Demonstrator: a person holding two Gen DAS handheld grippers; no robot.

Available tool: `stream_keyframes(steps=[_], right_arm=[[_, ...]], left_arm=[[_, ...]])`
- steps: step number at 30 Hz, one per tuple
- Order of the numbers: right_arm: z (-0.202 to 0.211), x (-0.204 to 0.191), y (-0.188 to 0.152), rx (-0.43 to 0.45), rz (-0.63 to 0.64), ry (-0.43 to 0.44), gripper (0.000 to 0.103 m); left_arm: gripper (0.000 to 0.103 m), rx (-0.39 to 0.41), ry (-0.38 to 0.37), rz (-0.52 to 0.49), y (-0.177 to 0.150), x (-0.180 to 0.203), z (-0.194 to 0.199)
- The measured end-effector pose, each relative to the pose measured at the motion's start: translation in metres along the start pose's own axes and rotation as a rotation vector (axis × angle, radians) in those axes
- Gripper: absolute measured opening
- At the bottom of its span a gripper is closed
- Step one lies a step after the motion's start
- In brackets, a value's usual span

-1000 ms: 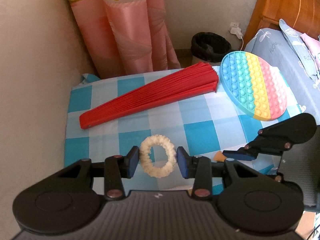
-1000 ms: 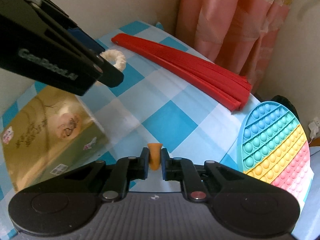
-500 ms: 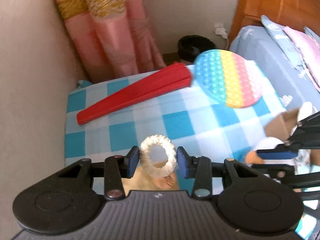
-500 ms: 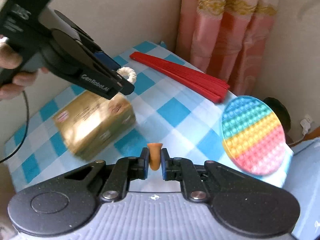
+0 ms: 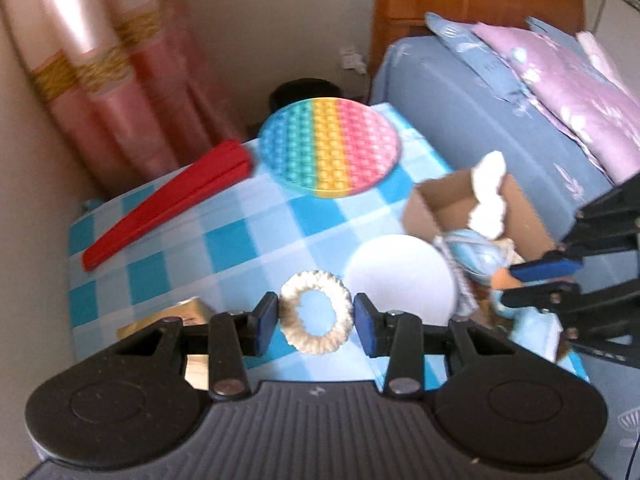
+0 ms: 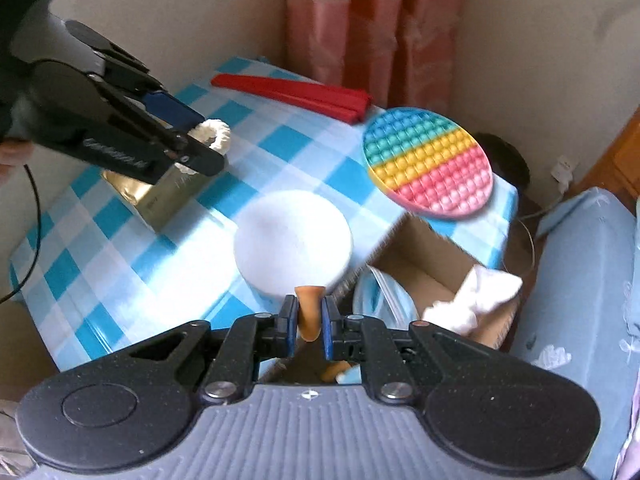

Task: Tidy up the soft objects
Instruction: 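Carry the ring over the box with the left gripper while the right gripper carries the earplug, then open the left gripper over the box while the right gripper releases the earplug there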

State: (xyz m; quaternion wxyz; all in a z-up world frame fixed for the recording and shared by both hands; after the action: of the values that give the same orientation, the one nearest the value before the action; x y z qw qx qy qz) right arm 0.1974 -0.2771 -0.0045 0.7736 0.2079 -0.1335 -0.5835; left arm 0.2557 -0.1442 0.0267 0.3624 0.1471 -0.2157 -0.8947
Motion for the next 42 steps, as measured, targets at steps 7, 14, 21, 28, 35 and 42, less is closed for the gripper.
stream_keyframes(steps=[7,14,21,28,35,42], right_arm=[[-0.002,0.01,-0.019,-0.005,-0.033,0.0,0.043],[-0.001,0.007,-0.044,0.022,-0.058,0.034,0.066],[0.003,0.003,-0.064,0.031,-0.071,0.066,0.067],[0.001,0.007,-0.071,0.036,-0.079,0.045,0.072],[0.005,0.006,-0.076,0.06,-0.104,0.039,0.076],[0.024,0.0,-0.082,0.131,-0.185,0.004,0.097]], left_arm=[[0.04,-0.001,-0.028,-0.049,0.012,0.034,-0.002],[0.04,0.007,-0.077,-0.091,0.033,0.067,-0.012],[0.04,0.007,-0.121,-0.121,0.064,0.103,-0.036],[0.089,0.043,-0.109,-0.097,0.087,0.117,-0.059],[0.092,0.144,-0.047,-0.099,0.073,0.112,-0.038],[0.101,0.277,0.107,-0.052,0.027,0.1,0.017]])
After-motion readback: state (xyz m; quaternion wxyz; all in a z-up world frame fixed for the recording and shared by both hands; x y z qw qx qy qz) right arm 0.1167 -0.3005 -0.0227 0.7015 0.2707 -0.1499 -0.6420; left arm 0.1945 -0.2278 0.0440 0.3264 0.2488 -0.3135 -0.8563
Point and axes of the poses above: each gripper's, at about its wrist camera, not at the fingertips, and z roughly against the way its jaws point, x to its right, y to its top, the point moved 4 cm from there along -z, roughly the way its jaws point, and after that the axes turned 9 degrees about -z, right-handed, at the moved point
